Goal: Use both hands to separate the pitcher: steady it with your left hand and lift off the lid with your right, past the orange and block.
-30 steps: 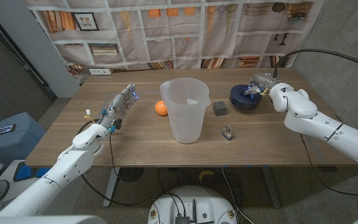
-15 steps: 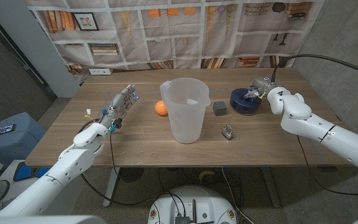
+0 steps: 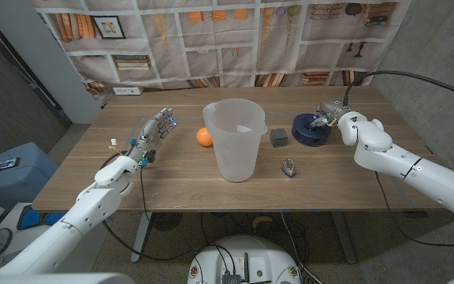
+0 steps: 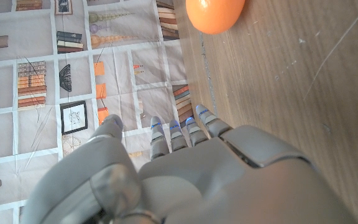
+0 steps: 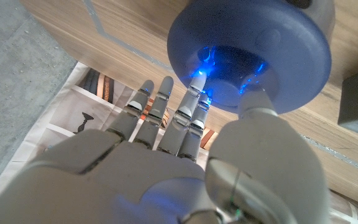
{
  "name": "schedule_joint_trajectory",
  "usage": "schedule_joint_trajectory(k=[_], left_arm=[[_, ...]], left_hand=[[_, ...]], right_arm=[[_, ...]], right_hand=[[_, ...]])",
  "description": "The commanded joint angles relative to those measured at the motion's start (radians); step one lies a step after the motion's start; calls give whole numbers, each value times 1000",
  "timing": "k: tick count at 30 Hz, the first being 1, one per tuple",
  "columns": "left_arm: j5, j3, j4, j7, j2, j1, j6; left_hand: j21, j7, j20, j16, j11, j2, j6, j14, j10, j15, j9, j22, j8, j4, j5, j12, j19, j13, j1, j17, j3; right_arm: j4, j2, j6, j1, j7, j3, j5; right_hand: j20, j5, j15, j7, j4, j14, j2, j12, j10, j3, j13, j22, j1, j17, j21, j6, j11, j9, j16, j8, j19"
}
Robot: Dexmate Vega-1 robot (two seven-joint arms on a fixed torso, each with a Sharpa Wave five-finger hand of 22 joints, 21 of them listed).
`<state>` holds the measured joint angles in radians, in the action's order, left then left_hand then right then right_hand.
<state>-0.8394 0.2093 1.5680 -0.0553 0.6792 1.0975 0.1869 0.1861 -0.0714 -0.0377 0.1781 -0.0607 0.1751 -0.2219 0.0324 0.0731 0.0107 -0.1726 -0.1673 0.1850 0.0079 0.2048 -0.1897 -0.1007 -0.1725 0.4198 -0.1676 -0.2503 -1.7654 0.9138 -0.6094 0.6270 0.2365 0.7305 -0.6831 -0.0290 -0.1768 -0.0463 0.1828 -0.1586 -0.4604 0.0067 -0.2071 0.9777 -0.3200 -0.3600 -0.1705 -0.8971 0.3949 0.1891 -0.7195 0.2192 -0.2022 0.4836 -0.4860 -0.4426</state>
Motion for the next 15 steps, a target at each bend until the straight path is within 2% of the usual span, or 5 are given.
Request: schedule_joint_trajectory(k=[1, 3, 4, 8, 15], left_arm=[[-6, 4, -17, -13, -6, -7, 5], [-6, 4, -18, -12, -7, -8, 4], [-8, 4, -20, -14, -8, -8, 5], [-10, 6, -26, -20, -10, -11, 6], [-13, 7, -36, -28, -12, -15, 8]], left_hand=[[7, 1, -13, 4, -5, 5, -12, 9, 14, -1, -2, -2, 3, 0, 6, -7, -5, -1, -8, -2, -9], [7, 1, -13, 4, -5, 6, -12, 10, 15, -2, -2, -2, 3, 1, 6, -7, -5, -1, -9, -2, -10], [7, 1, -13, 4, -4, 6, -13, 11, 15, -1, -2, -3, 3, 1, 7, -7, -5, -1, -9, -2, -11], [7, 1, -14, 4, -7, 5, -15, 13, 19, -1, -2, -3, 3, 2, 7, -8, -6, -1, -13, -2, -13], [7, 2, -14, 4, -7, 4, -17, 16, 22, -1, -2, -3, 2, 4, 7, -8, -8, -1, -17, -2, -17]], right_arm=[[-10, 0, -22, -23, 46, 21, -4], [-14, 3, -19, -26, 58, 20, 3], [-17, 2, -25, -27, 62, 19, 5], [-28, 8, -29, -31, 81, 13, 19], [-43, 20, -16, -41, 112, 11, 40]], right_hand=[[-27, -7, -125, 38, 5, 27, -22, 10, -49, 14, -6, -1, 18, 1, 0, 1, 0, -17, -16, 20, 11], [-29, -9, -125, 38, 7, 33, -25, 15, -78, 19, -4, -1, 24, 6, 0, 15, 0, -15, -17, 28, 15], [-34, -11, -127, 37, 11, 43, -27, 18, -111, 24, -5, -1, 33, 10, 0, 48, 0, -9, -21, 47, 22], [-48, -14, -123, 37, 16, 79, -37, 19, -170, 38, -10, -1, 56, 16, -1, 80, -2, 0, -36, 69, 38], [-73, -26, -95, 37, 19, 138, -55, 22, -292, 59, -9, -1, 90, 24, -3, 164, -3, 3, -64, 117, 68]])
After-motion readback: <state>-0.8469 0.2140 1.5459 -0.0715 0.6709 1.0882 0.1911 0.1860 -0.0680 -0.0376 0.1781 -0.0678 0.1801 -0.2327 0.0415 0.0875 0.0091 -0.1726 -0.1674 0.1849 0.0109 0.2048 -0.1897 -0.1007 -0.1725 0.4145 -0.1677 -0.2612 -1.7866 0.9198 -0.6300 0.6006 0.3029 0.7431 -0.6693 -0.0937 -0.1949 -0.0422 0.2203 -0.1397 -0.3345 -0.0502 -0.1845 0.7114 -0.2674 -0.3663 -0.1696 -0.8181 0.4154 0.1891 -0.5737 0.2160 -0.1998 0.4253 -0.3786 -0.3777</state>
